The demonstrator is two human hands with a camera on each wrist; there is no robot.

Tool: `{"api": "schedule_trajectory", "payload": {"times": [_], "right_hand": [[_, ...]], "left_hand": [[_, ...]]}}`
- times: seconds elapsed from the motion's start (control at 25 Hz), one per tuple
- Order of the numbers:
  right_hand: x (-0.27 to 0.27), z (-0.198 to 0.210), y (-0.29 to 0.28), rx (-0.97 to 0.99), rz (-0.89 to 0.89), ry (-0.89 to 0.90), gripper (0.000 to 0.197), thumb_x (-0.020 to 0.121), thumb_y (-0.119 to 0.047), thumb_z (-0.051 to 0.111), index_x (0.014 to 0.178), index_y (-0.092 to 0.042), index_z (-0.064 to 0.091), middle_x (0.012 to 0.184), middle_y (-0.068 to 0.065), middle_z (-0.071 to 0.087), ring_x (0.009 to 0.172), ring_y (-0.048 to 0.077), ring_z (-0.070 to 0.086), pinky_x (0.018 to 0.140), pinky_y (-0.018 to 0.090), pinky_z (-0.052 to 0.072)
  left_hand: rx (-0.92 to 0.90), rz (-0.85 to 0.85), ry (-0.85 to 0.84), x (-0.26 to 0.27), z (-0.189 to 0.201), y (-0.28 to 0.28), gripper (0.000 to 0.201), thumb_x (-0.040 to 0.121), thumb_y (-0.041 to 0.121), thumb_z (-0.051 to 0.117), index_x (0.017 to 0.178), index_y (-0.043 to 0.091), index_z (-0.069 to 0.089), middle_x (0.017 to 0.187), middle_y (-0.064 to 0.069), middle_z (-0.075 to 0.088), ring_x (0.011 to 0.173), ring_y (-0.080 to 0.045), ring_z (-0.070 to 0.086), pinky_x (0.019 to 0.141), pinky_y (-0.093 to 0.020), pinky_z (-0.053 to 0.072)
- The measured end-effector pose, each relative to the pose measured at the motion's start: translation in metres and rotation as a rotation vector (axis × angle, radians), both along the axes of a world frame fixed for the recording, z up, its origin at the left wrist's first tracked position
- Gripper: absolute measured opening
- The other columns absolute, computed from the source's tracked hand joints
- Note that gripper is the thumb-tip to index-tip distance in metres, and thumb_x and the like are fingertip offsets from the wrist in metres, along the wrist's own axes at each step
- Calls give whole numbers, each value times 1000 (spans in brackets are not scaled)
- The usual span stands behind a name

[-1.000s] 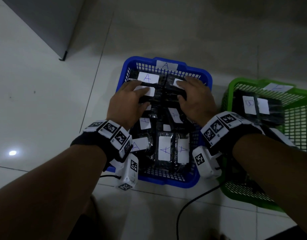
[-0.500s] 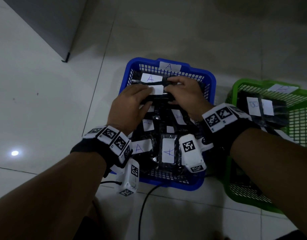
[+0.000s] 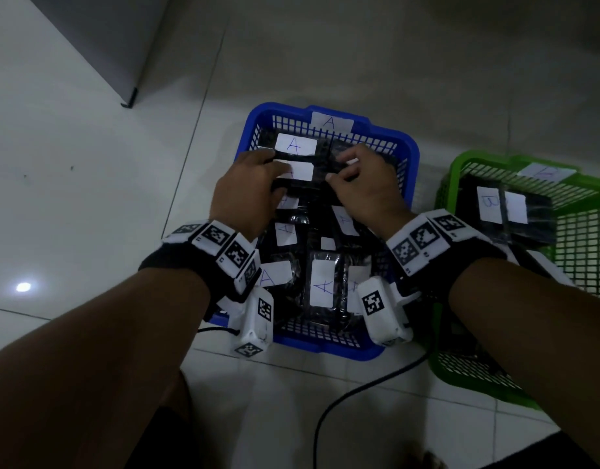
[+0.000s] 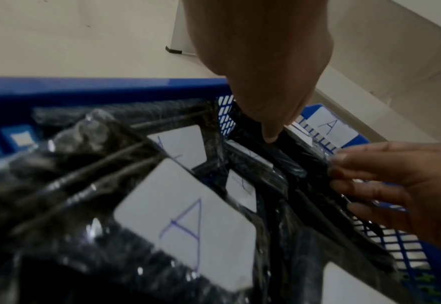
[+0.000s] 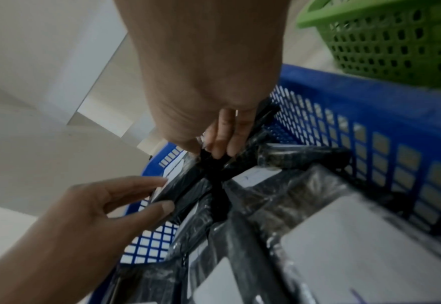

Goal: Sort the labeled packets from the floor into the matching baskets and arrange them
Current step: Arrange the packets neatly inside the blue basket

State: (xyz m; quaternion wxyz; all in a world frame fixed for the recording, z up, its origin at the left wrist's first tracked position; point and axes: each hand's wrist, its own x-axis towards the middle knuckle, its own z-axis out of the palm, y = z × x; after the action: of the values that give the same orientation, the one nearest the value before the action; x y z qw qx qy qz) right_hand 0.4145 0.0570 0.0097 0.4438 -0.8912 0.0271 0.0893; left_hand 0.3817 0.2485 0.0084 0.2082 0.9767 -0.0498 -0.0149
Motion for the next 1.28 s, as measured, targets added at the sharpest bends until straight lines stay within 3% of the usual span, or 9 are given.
{"api": "schedule_trajectory", "payload": {"times": [0.16,0.32,0.52,0.6,0.68,0.8,1.0,1.2,1.28], "right_hand": [[-1,5,-24,-220,135,56,5,81,-21,72,81,-18,68,76,-2,68,73,12,66,74,35,60],[-6,25,-27,-562,463,188,45,67,-51,80,93,-17,65,89,-1,65,81,17,64,73,34,58],[-19,27,-24,-540,466,267,62,62,-55,80,109,-19,60,98,0,63,87,19,62,76,31,56],[-19,29,-25,-537,451,290,53,67,-48,76,107,-19,60,98,0,63,85,19,62,76,30,56],[-16,34,-26,-540,427,282,34,71,-41,72,91,-15,63,86,1,64,75,18,62,65,28,54],[-14,38,-29,-583,440,219,29,77,-40,69,81,-12,61,72,0,56,68,18,59,58,27,51],[-26,34,-32,-657,563,122,31,78,-45,68,88,-16,65,82,1,58,74,21,61,66,34,55],[-24,34,-35,-513,476,141,16,80,-33,68,86,-18,72,77,-2,65,69,13,62,58,26,50],[-21,36,-38,-324,393,172,12,84,-26,66,91,-19,75,82,-2,70,72,9,64,67,30,56]], "left_hand": [[36,9,-76,-9,-1,-9,41,83,16,68,124,13,61,131,-9,56,122,-31,50,92,-45,48],[11,-115,-195,-19,-1,-25,38,81,25,69,116,13,64,112,-9,60,104,-29,56,83,-43,48],[-185,-152,133,-26,-5,-36,24,83,24,71,106,16,72,100,-4,71,89,-21,66,79,-39,56],[-264,-73,184,-28,-5,-34,19,85,25,71,101,15,75,96,-2,74,84,-15,67,80,-31,56],[-350,25,228,-28,-3,-36,18,87,29,70,98,16,76,89,2,74,79,-8,66,78,-25,55],[-508,167,330,-24,-3,-43,20,88,39,67,87,21,77,81,5,73,78,-10,68,80,-31,58],[-678,307,479,-20,-4,-51,22,87,37,69,71,23,74,75,-7,74,77,-29,72,77,-48,60],[-856,483,594,-20,13,-58,25,92,33,64,91,9,70,86,-10,71,80,-21,68,73,-34,60],[-942,579,674,-20,23,-55,39,90,42,65,106,6,67,97,-11,71,89,-21,70,75,-31,60]]}}
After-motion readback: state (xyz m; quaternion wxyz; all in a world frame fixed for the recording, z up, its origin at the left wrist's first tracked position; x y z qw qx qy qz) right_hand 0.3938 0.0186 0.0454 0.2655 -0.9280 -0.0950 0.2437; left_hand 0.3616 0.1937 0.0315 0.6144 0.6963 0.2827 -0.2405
